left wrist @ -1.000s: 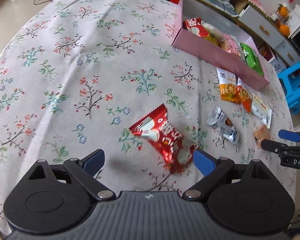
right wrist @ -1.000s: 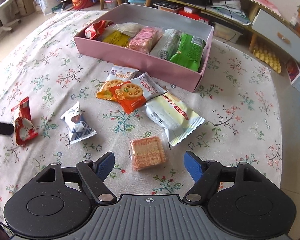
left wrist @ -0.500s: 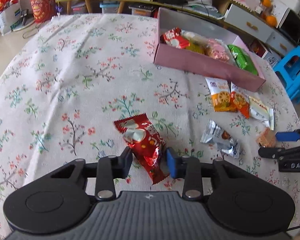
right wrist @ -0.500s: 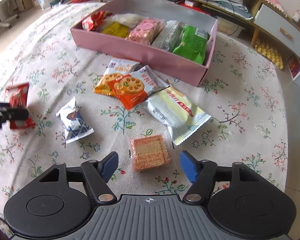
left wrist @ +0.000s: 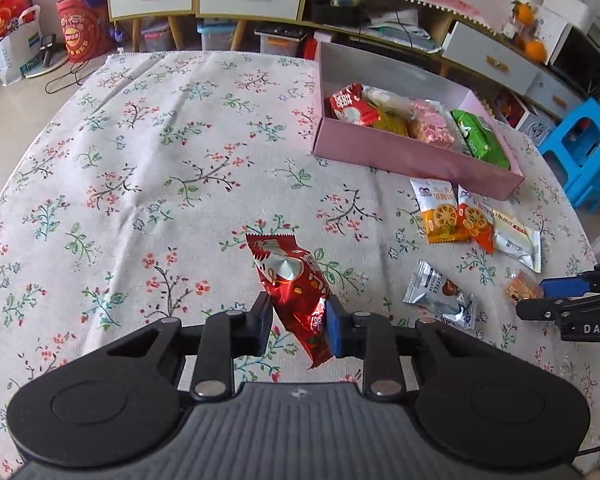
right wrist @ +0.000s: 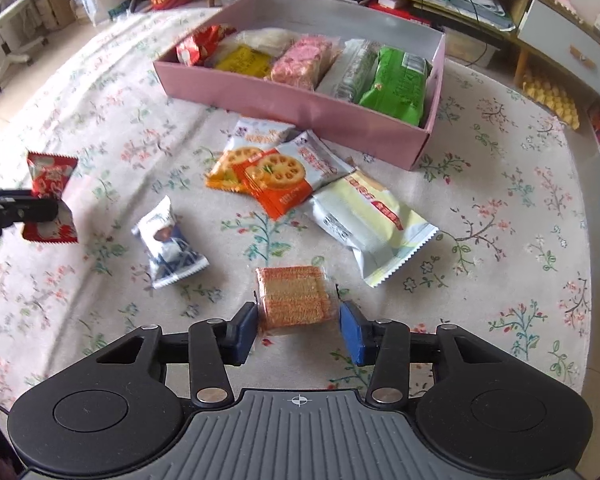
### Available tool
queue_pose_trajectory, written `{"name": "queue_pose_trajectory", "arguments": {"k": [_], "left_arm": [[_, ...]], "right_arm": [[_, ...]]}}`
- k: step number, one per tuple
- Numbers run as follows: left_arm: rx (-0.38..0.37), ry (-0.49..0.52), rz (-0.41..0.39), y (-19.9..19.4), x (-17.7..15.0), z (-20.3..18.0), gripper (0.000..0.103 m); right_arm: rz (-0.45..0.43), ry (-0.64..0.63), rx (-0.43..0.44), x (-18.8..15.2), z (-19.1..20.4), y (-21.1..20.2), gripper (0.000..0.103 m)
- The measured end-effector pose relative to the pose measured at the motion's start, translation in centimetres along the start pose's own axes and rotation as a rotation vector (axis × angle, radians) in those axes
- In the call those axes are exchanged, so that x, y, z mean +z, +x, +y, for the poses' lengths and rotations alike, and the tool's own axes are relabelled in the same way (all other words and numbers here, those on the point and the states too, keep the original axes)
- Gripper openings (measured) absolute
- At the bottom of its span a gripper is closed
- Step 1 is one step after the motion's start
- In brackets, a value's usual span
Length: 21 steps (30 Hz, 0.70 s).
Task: Organize snacks
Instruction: 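Carry the red pack and wafer biscuit into the box and open both grippers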
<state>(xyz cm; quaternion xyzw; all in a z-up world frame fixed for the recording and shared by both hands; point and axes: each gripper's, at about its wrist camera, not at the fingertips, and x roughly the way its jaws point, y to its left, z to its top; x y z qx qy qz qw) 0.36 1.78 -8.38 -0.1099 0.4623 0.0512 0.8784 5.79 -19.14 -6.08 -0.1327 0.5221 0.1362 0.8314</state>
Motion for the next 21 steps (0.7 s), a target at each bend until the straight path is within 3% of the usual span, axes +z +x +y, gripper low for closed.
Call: {"name": "queue_pose_trajectory", "arguments": {"k": [13, 21], "left_arm": [[0.011, 0.014, -0.09, -1.4, 2.2, 0.1, 0.025], [-0.01, -0.002, -0.15, -1.7, 5.2, 0.0, 0.025]], "right_arm": [[-0.104, 0.133, 0.042, 1.2, -1.4, -2.3, 0.042], [-0.172, 0.335, -0.045, 2.3, -5.1, -3.1, 0.042]]}}
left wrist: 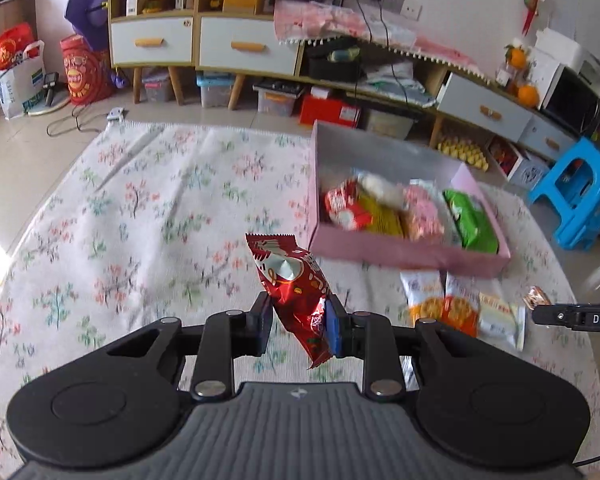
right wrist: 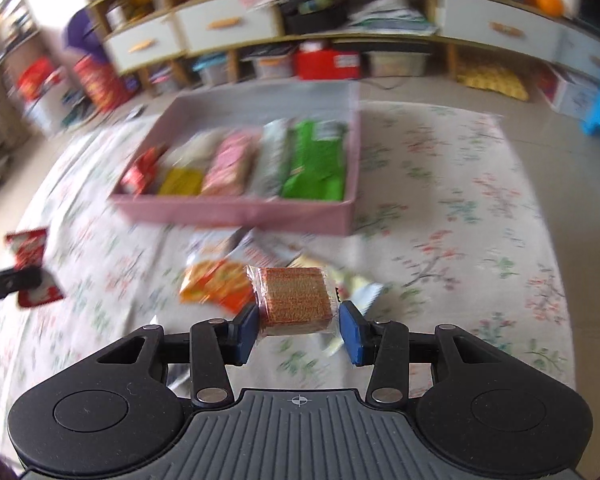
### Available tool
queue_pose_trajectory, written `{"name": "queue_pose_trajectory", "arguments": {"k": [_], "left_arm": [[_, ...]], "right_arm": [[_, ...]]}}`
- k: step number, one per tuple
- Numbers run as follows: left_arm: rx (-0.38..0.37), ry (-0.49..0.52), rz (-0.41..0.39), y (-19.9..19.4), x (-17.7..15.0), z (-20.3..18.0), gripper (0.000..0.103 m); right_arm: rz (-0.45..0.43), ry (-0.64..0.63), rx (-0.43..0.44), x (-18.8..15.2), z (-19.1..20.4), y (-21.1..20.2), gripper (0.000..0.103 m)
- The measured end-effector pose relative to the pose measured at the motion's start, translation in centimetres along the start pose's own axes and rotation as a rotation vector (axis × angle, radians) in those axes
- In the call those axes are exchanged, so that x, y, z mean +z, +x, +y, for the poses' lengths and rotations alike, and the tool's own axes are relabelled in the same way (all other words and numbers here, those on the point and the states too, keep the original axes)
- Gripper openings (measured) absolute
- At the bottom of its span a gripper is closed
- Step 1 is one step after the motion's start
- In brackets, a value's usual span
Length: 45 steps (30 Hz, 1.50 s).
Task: Organize snacks
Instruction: 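Carry the red pack and wafer biscuit into the box and open both grippers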
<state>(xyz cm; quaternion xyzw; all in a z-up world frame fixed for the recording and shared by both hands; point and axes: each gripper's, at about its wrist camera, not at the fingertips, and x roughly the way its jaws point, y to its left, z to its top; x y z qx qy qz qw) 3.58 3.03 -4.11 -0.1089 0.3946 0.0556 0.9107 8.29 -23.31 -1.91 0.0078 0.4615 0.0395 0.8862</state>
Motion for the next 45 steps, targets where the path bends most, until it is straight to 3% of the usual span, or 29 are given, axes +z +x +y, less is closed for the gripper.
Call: {"name": "queue_pose_trajectory", "arguments": {"k": [6, 12, 20, 24, 31, 35, 38, 41, 45], "left_arm": [[-0.01, -0.011, -0.034, 0.0, 1.7, 0.5, 0.025], [-0.052, -0.019, -0.046, 2.5, 4.8, -0.8, 0.025], [-0.078, -0.002, -0.107, 7.5, 9.8, -2.9, 0.025], [-0.086, 0.044, -0.073, 10.6, 10.6, -3.6, 0.025], [-0.066, 0.07, -0.054, 12.5, 10.6, -3.3, 0.026], [-0.049, 0.068, -0.054, 12.4, 10.3, -3.1, 0.027], [-0.049, 0.082, -0.07, 11.7, 10.3, -3.1, 0.029], [-0.061, 0.074, -0.067, 10.9, 10.6, -2.9, 0.03], [-0.079, 0.019, -0.063, 9.4, 11.0, -2.2, 0.031]], "right_arm": [[-0.048, 0.119, -0.061, 1.3, -3.3, 0.1, 0.042], [-0.095, 0.234, -0.04, 4.4, -4.5, 1.8, 0.042], [-0.131, 0.215, -0.021, 8.9, -1.8, 5.9, 0.042], [-0.123, 0.191, -0.01, 10.3, -0.2, 8.1, 0.042], [-0.137, 0.13, 0.014, 11.8, 2.3, 9.5, 0.042], [-0.141, 0.124, 0.102, 12.2, 3.8, 9.8, 0.047], [-0.189, 0.094, 0.099, 12.3, 5.1, 8.8, 0.056], [-0.201, 0.074, 0.102, 12.4, 5.8, 8.0, 0.056], [-0.211, 0.143, 0.136, 12.0, 4.8, 6.5, 0.056]]}}
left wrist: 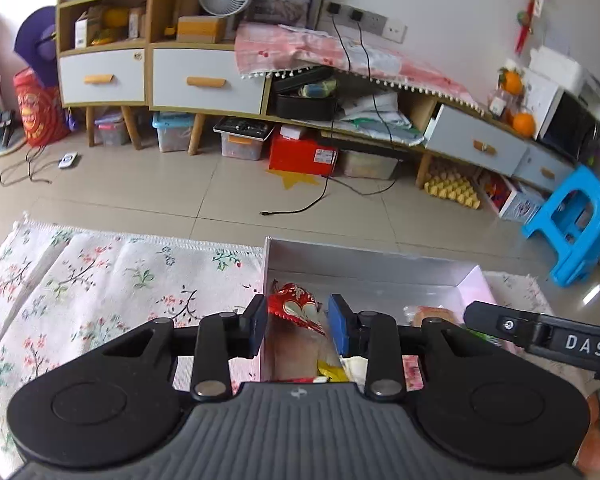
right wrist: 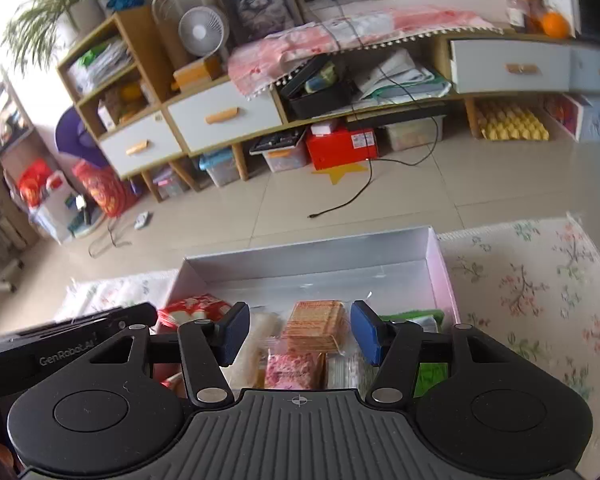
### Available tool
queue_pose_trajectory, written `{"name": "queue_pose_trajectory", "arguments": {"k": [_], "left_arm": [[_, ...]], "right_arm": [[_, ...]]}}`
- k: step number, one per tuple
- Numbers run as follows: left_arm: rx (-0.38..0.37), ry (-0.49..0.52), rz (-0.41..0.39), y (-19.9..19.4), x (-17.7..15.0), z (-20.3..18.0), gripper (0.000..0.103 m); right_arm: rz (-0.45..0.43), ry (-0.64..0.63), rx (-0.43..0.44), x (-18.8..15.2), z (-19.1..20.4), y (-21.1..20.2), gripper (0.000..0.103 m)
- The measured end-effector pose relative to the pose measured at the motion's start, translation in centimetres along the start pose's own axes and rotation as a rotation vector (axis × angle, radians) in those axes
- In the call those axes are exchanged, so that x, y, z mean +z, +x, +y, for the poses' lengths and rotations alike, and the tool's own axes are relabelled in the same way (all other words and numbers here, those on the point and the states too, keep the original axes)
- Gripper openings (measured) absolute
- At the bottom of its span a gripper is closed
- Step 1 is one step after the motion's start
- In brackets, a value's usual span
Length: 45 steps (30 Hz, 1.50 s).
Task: Organize snacks
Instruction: 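Carry the red pack and wafer biscuit into the box and open both grippers, then withdraw both grippers from the box, then move the right gripper to the white cream pack and grasp it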
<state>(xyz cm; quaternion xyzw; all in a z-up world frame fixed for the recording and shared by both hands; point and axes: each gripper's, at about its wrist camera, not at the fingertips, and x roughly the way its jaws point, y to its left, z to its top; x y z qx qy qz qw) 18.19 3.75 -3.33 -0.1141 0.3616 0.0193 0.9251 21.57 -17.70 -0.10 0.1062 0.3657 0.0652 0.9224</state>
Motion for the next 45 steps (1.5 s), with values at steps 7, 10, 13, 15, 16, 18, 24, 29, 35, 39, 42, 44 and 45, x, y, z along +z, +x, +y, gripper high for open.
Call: {"name": "queue_pose_trajectory", "arguments": {"k": [7, 10, 13, 15, 16, 18, 24, 29, 35, 39, 42, 44, 45], "left_arm": [[-0.012, -0.074, -0.025, -4.3, -0.4, -0.3, 0.046], [0.062, -0.08, -0.041, -6.0, -1.0, -1.1, 0.074], [0.138, -0.051, -0.06, -7.8, -1.9, -2.3, 0.078], [0.172, -0.033, -0.055, -8.8, -2.6, -3.1, 0.086], [0.187, -0.038, -0.057, -9.3, -3.0, -3.4, 0.094], [0.2, -0.047, -0.059, -10.0, -4.1, -4.0, 0.099], [0.218, 0.009, -0.007, -10.4, -6.6, -5.1, 0.099], [0.241, 0.1, -0.004, -9.6, -7.5, -6.2, 0.102], [0.245, 0.115, 0.042, -8.3, -8.0, -5.9, 0.102], [0.218, 0.094, 0.071, -8.2, -8.3, -5.4, 0.102], [0.195, 0.066, 0.091, -8.3, -8.5, -5.2, 0.102], [0.171, 0.044, 0.114, -8.1, -8.6, -5.0, 0.102], [0.158, 0.034, 0.125, -8.0, -8.6, -4.9, 0.102]], "right_arm": [[-0.037, 0.059, 0.076, 0.2, 0.6, -5.7, 0.057], [-0.06, 0.066, 0.122, -0.1, 1.4, -9.0, 0.069], [-0.077, 0.047, 0.103, -1.1, 1.9, -12.0, 0.07], [-0.077, 0.021, 0.059, -2.8, 2.0, -13.6, 0.075], [-0.072, 0.01, 0.028, -3.8, 2.0, -14.2, 0.077], [-0.05, 0.003, 0.001, -5.5, 1.5, -14.8, 0.077], [-0.006, 0.133, -0.075, -8.1, -1.5, -16.1, 0.077], [0.05, 0.103, -0.105, -9.1, -2.1, -15.5, 0.079], [0.1, 0.064, -0.195, -9.3, -2.9, -13.5, 0.081], [0.112, 0.054, -0.207, -9.3, -3.1, -13.2, 0.081], [0.115, 0.048, -0.213, -9.2, -3.0, -13.2, 0.081], [0.116, 0.057, -0.203, -9.0, -3.1, -13.2, 0.085], [0.118, 0.059, -0.201, -9.1, -3.2, -13.2, 0.087]]}}
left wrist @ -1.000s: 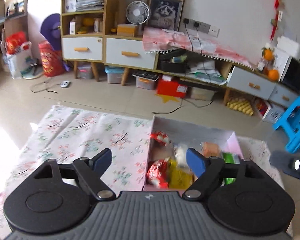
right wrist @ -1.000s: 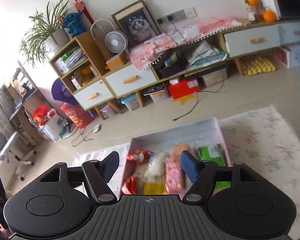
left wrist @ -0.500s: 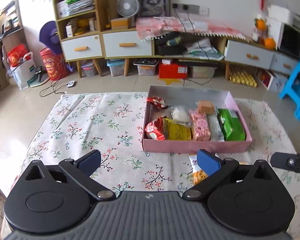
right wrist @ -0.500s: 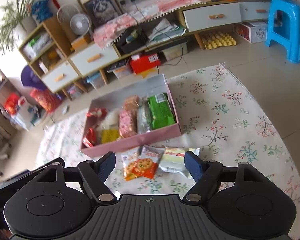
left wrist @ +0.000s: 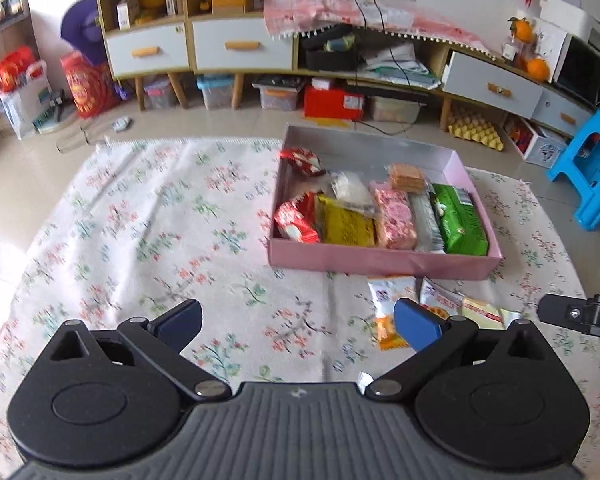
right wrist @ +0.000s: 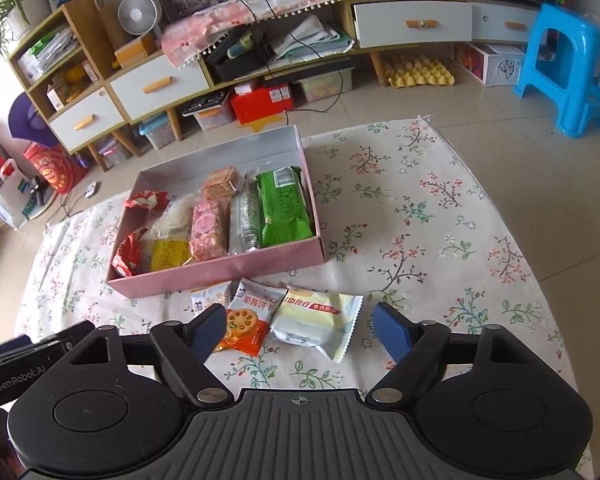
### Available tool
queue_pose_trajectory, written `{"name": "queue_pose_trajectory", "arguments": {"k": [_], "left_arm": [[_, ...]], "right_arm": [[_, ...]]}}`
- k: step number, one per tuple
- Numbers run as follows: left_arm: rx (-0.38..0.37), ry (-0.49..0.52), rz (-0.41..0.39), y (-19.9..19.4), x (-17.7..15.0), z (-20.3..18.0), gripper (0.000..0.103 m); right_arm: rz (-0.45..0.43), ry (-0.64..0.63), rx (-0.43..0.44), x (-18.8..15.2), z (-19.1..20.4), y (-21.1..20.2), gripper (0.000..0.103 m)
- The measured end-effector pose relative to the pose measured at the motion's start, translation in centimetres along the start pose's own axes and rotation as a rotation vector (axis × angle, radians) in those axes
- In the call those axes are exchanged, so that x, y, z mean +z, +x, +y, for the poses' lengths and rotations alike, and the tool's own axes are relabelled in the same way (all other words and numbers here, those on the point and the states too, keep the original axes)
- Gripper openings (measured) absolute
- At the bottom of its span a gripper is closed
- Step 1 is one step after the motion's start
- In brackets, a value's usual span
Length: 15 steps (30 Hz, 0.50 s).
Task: Organize snacks
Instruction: 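Move the right gripper to the white cream pack and grasp it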
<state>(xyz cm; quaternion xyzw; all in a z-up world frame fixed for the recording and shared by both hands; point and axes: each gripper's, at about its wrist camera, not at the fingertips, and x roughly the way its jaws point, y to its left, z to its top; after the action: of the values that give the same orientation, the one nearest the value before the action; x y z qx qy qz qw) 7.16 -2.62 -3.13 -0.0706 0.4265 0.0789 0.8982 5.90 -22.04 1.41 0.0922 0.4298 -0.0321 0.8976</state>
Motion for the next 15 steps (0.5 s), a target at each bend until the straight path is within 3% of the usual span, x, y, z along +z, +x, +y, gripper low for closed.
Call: {"name": "queue_pose_trajectory", "arguments": {"k": [9, 15], "left_arm": [[-0.044, -0.033, 0.119, 2.2, -0.8, -0.2, 0.102], [-0.024, -0.047, 0.143, 3.1, -0.4, -0.4, 0.102]], "right_arm": [[0.078, -0.004, 0.002, 0.0, 0.1, 2.3, 0.087], [0.104, 0.031, -0.017, 0.1, -0.8, 3.6, 0.087]]}}
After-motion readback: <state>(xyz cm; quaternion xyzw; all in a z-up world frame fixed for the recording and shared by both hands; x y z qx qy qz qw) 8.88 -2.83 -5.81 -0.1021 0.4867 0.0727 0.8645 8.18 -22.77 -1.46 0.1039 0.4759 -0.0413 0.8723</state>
